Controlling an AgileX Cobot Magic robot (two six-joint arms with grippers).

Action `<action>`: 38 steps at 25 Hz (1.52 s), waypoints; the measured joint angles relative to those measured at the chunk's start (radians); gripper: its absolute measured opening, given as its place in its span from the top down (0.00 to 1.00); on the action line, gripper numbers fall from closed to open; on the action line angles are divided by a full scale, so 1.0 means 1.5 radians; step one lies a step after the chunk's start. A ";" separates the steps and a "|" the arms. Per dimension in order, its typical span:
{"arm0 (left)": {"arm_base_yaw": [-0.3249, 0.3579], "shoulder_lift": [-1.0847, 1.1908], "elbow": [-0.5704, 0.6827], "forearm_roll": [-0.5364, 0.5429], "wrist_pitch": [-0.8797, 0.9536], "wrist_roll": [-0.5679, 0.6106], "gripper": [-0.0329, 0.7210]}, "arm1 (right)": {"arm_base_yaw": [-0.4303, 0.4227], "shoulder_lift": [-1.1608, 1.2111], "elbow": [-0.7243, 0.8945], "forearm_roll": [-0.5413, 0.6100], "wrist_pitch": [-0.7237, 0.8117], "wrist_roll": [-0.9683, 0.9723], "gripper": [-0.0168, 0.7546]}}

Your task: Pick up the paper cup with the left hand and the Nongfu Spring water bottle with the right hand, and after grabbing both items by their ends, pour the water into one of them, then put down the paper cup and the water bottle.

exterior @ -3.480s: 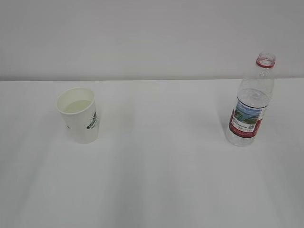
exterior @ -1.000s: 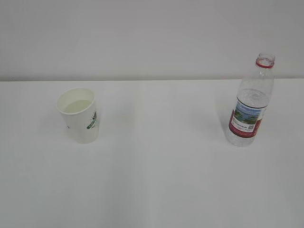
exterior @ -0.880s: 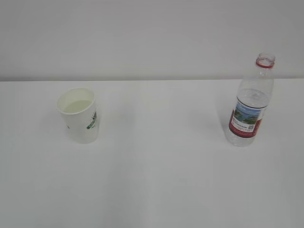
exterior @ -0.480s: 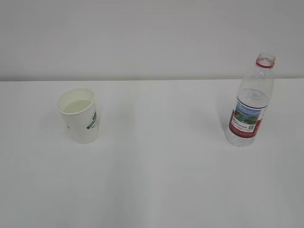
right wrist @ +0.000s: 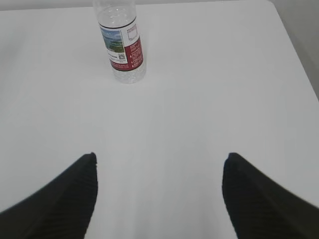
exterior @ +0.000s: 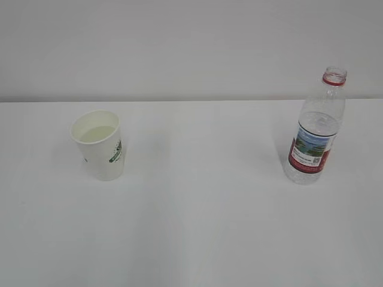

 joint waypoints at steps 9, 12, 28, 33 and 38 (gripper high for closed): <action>0.000 0.000 0.006 0.002 -0.012 0.000 0.33 | 0.000 0.000 0.029 0.004 -0.030 0.000 0.22; 0.000 0.000 0.006 0.003 -0.012 0.000 0.34 | 0.000 0.000 0.034 0.006 -0.036 0.000 0.22; 0.000 0.000 0.006 0.003 -0.012 0.000 0.34 | 0.000 0.000 0.040 0.006 -0.044 0.000 0.22; 0.000 0.000 0.006 0.003 -0.012 -0.001 0.34 | 0.000 0.000 0.040 0.006 -0.044 0.000 0.22; 0.000 0.000 0.006 0.003 -0.012 -0.001 0.34 | 0.000 0.000 0.040 0.006 -0.044 0.000 0.22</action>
